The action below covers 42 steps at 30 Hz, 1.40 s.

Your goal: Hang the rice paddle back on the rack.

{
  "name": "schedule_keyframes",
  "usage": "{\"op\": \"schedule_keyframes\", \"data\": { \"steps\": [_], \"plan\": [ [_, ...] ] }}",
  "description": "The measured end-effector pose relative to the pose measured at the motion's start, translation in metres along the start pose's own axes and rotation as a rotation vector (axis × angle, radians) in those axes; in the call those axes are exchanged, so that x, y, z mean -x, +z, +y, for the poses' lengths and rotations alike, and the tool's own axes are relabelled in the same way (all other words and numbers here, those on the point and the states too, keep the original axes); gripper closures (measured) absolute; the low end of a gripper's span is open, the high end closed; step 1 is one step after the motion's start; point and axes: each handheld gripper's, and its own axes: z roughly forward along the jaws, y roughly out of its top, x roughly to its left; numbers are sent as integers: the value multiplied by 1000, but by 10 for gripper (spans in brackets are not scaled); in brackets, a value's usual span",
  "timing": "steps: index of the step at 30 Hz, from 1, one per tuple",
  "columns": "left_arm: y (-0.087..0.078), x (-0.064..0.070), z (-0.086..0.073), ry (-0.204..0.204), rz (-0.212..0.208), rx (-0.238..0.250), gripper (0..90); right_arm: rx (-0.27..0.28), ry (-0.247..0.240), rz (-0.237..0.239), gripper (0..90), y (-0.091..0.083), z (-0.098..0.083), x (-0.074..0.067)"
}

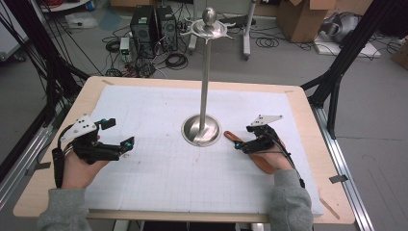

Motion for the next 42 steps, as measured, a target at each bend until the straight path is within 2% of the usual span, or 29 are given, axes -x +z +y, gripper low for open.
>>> {"op": "schedule_keyframes", "data": {
  "steps": [11,16,22,26,32,42],
  "plan": [
    [1,0,-3,-2,-10,-20,18,-62,-3,-8,195,7,-4,2],
    [0,1,-3,0,-9,-17,18,-80,-12,-28,237,9,-4,3],
    [0,1,-4,-3,-7,-20,18,-117,1,-38,306,12,-5,3],
    [-1,0,-4,-4,-4,-21,18,-138,28,-55,333,15,-6,5],
    [-4,0,-5,-4,0,-23,18,-141,32,-44,375,17,-6,5],
    [-3,-1,-6,-8,1,-24,18,-149,-4,-38,481,16,-6,3]
  ]
}}
